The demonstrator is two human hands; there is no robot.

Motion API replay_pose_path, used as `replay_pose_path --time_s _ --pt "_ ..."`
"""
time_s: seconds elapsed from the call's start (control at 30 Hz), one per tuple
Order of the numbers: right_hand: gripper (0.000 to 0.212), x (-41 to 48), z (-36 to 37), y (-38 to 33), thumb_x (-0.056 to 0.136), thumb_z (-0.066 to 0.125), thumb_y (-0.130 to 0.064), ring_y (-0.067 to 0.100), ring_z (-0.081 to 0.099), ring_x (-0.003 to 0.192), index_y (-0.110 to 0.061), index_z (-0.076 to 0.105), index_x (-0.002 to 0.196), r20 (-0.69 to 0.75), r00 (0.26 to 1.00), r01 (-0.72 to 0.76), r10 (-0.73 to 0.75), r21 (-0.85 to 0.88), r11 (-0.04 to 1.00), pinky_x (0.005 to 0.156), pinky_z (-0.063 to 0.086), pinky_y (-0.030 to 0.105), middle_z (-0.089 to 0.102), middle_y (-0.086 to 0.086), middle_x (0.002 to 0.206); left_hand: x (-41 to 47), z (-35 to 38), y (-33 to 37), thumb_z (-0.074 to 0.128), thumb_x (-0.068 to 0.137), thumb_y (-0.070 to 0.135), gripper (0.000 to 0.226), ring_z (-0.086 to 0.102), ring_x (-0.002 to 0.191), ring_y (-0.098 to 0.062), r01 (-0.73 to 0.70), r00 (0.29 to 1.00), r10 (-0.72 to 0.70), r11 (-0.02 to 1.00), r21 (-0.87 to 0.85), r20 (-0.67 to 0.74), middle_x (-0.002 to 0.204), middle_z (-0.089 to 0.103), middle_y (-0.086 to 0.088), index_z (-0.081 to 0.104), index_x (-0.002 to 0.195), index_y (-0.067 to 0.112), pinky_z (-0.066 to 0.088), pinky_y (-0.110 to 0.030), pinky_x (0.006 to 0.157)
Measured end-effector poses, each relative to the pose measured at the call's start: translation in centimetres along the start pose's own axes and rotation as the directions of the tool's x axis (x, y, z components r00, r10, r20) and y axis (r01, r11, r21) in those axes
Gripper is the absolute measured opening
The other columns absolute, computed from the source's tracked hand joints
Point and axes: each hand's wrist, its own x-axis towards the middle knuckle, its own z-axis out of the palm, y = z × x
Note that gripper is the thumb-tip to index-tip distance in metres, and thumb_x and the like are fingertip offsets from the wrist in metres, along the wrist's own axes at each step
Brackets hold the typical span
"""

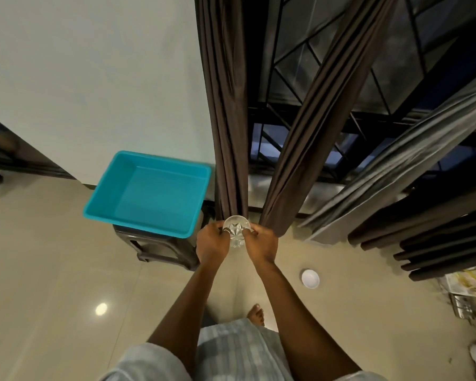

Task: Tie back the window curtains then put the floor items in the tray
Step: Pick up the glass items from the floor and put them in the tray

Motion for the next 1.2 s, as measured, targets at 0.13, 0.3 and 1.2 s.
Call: replay_pose_path --time_s 0.13,0.3,1.2 --pt "0.022 0.2 1.0 -1.0 0.09 0.067 -0.017 0.011 0.067 0.072 -0.017 0.079 0.109 0.001 0.999 0.041 -0.041 -0.022 0.999 0.065 0.051 0.018 0.078 0.001 0.09 1.2 -1.1 -0.1 0.06 0.094 0.017 0.022 0.063 0.076 -0.012 -0.043 0.999 0.043 0.999 0.016 -0.018 0.092 0.076 -0.002 0.077 0.107 0.017 0.04 -0.015 0.059" --pt "0.017 -0.2 3.5 -2.2 0.088 0.067 -0.016 0.018 0.069 0.075 -0.013 0.08 0.1 0.003 0.998 0.063 -0.063 -0.082 0.995 0.07 0.055 0.028 0.078 0.004 0.086 3.2 -3.0 -1.9 0.059 0.094 0.014 0.022 0.067 0.08 -0.02 -0.065 0.998 0.065 0.998 0.022 0.005 0.09 0.076 -0.006 0.078 0.106 0.015 0.049 -0.026 0.064" --pt "0.035 0.8 30.6 -16.3 0.097 0.065 -0.026 0.007 0.059 0.078 -0.009 0.067 0.128 -0.008 0.997 -0.074 0.074 -0.213 0.974 0.067 0.046 0.009 0.073 0.007 0.114 25.4 -21.8 -14.1 0.059 0.098 0.019 0.031 0.069 0.102 -0.024 -0.085 0.989 0.079 0.995 0.046 0.124 0.117 0.073 -0.009 0.069 0.125 0.008 0.053 -0.032 0.091"
